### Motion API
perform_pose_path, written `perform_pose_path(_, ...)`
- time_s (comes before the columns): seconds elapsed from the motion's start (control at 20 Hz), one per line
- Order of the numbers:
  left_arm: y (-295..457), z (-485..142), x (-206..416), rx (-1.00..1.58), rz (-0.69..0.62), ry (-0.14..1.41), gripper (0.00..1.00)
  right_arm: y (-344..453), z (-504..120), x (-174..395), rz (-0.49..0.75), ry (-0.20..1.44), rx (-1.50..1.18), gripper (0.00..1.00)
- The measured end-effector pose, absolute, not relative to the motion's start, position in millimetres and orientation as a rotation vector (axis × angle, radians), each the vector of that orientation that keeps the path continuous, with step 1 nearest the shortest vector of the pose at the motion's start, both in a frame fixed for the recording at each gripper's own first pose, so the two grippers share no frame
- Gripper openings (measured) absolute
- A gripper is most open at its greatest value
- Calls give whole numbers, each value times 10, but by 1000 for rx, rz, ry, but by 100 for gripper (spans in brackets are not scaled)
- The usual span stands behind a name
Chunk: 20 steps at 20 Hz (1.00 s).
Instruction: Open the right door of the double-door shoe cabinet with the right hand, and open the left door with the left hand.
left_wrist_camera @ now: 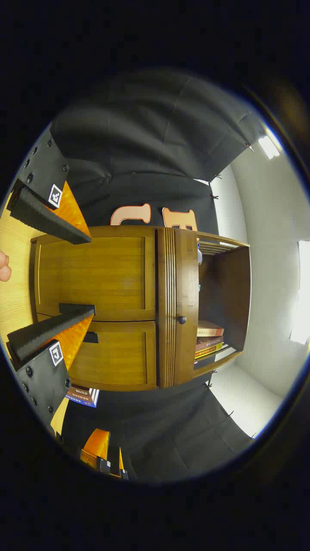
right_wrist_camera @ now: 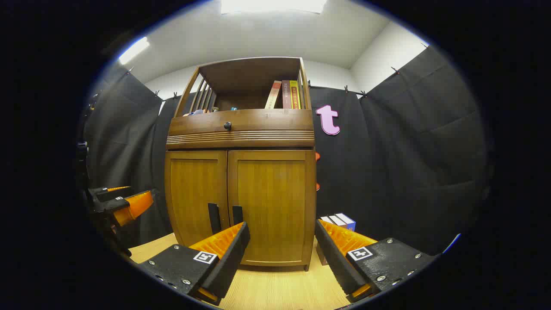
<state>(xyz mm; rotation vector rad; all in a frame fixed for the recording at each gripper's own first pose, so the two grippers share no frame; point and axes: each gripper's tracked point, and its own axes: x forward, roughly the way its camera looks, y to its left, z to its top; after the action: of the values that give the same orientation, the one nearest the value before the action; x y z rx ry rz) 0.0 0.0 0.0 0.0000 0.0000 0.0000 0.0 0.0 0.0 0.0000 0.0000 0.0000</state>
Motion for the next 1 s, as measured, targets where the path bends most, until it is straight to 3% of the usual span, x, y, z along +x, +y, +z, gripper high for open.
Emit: perform_pose_path(1.0, 34, 16, 28, 1, 8, -7, 95, -1, -48, 45, -2, 2, -3, 94)
